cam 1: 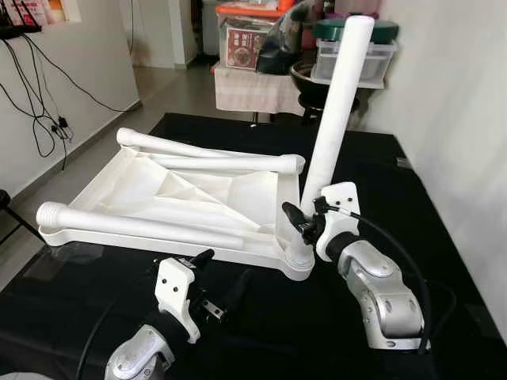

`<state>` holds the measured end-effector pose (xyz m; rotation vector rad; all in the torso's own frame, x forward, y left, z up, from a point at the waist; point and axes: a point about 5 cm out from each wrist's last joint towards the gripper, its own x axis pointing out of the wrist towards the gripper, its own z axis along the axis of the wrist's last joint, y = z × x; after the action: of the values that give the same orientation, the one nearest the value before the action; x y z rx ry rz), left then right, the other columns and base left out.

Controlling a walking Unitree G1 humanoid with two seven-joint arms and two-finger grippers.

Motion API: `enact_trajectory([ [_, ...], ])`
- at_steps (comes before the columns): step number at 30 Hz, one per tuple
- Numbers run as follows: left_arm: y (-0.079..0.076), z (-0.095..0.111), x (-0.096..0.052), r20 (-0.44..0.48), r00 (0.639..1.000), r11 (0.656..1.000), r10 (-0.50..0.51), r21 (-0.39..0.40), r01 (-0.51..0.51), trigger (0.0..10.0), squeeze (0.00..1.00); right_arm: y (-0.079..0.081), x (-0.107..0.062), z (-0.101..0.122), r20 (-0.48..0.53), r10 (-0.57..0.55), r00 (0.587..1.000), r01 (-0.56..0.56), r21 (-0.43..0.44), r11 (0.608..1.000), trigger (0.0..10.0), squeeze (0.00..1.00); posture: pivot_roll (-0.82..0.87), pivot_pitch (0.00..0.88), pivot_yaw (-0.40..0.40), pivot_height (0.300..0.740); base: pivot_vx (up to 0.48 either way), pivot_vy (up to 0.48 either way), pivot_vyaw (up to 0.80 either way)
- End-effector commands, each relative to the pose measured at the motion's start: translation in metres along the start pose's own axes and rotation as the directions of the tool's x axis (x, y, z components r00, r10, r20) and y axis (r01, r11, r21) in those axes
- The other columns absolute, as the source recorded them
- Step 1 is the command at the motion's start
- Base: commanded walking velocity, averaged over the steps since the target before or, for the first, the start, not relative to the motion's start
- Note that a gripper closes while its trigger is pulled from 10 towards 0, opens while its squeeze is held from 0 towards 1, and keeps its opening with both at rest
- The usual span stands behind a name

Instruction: Building children table

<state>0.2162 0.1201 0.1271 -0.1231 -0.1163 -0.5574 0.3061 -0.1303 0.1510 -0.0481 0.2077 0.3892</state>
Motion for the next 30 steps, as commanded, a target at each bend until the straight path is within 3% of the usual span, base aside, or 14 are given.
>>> enact_trajectory([
  [1, 0.0, -0.003, 0.0, -0.016, 1.0, 1.0, -0.002, 0.003, 0.002, 10.0, 0.0, 0.006, 0.004, 0.0, -0.015, 0.066, 0.998, -0.066, 0.018, 0.998, 10.0, 1.0, 0.03, 0.036, -0.047, 0.74, 0.0, 0.0, 0.0],
  [2, 0.0, -0.003, 0.0, -0.016, 1.0, 1.0, -0.002, 0.003, 0.002, 10.0, 0.0, 0.006, 0.004, 0.0, -0.015, 0.066, 0.998, -0.066, 0.018, 0.998, 10.0, 1.0, 0.03, 0.036, -0.047, 0.74, 0.0, 0.0, 0.0],
  [4, 0.0, -0.004, 0.001, -0.016, 1.0, 1.0, -0.003, 0.0, 0.003, 10.0, 0.0, 0.021, 0.009, 0.015, 0.058, 0.302, 0.951, -0.307, 0.095, 0.947, 10.0, 1.0, 0.03, 0.033, -0.047, 0.74, 0.0, 0.0, 0.0],
  [5, -0.001, -0.004, 0.001, -0.015, 1.0, 1.0, -0.004, -0.001, 0.004, 10.0, 0.0, 0.026, 0.008, 0.024, 0.097, 0.44, 0.893, -0.447, 0.063, 0.892, 10.0, 1.0, 0.03, 0.028, -0.046, 0.74, 0.0, 0.0, 0.0],
  [6, -0.001, -0.004, 0.001, -0.015, 1.0, 1.0, -0.004, -0.001, 0.004, 10.0, 0.0, 0.026, 0.008, 0.024, 0.097, 0.44, 0.893, -0.447, 0.063, 0.892, 10.0, 1.0, 0.03, 0.028, -0.046, 0.74, 0.0, 0.0, 0.0],
  [7, -0.001, -0.004, 0.002, -0.015, 1.0, 1.0, -0.004, -0.001, 0.004, 10.0, 0.0, 0.029, 0.005, 0.031, 0.104, 0.591, 0.8, -0.591, -0.036, 0.806, 10.0, 0.0, 0.03, 0.028, -0.048, 0.74, 0.0, 0.0, 0.0],
  [9, -0.001, -0.004, 0.002, -0.014, 1.0, 1.0, -0.004, -0.001, 0.004, 10.0, 0.0, 0.029, 0.003, 0.034, 0.077, 0.676, 0.733, -0.669, -0.098, 0.737, 10.0, 0.0, 0.04, 0.029, -0.05, 0.74, 0.0, 0.0, 0.0],
  [10, -0.001, -0.004, 0.002, -0.014, 1.0, 1.0, -0.004, -0.001, 0.004, 10.0, 0.0, 0.029, 0.003, 0.034, 0.077, 0.676, 0.733, -0.669, -0.098, 0.737, 10.0, 0.0, 0.04, 0.029, -0.05, 0.74, 0.0, 0.0, 0.0],
  [13, -0.002, -0.004, 0.002, -0.013, 1.0, 1.0, -0.004, -0.001, 0.004, 10.0, 0.0, 0.029, 0.003, 0.036, 0.056, 0.741, 0.67, -0.731, -0.126, 0.67, 10.0, 0.0, 0.05, 0.032, -0.049, 0.74, 0.0, 0.0, 0.0],
  [16, -0.003, -0.003, 0.001, -0.013, 1.0, 1.0, -0.002, 0.0, 0.002, 10.0, 0.0, 0.024, 0.011, 0.041, -0.01, 0.809, 0.587, -0.798, -0.17, 0.578, 10.0, 0.0, 0.06, 0.04, -0.053, 0.74, 0.0, 0.0, 0.0],
  [20, -0.004, -0.003, 0.0, -0.013, 1.0, 1.0, 0.0, 0.002, 0.0, 10.0, 0.0, 0.024, 0.021, 0.046, -0.024, 0.827, 0.562, -0.817, -0.171, 0.55, 10.0, 0.0, 0.07, 0.044, -0.057, 0.74, 0.0, 0.0, 0.0],
  [21, -0.004, -0.002, -0.001, -0.013, 1.0, 1.0, 0.004, 0.003, -0.004, 10.0, 0.0, 0.026, 0.023, 0.048, -0.02, 0.837, 0.546, -0.827, -0.168, 0.536, 0.0, 0.0, 0.08, 0.049, -0.06, 0.74, 0.0, 0.0, 0.0],
  [25, -0.006, -0.001, -0.003, -0.013, 1.0, 1.0, 0.013, 0.007, -0.013, 10.0, 0.0, 0.032, 0.024, 0.045, -0.03, 0.866, 0.5, -0.857, -0.161, 0.489, 0.0, 0.0, 0.09, 0.06, -0.059, 0.74, 0.0, 0.0, 0.0],
  [30, -0.006, -0.001, -0.003, -0.014, 1.0, 1.0, 0.014, 0.004, -0.013, 10.0, 0.0, 0.026, 0.021, 0.039, -0.044, 0.866, 0.498, -0.861, -0.151, 0.487, 0.0, 0.0, 0.09, 0.064, -0.054, 0.74, 0.0, 0.0, 0.0],
])
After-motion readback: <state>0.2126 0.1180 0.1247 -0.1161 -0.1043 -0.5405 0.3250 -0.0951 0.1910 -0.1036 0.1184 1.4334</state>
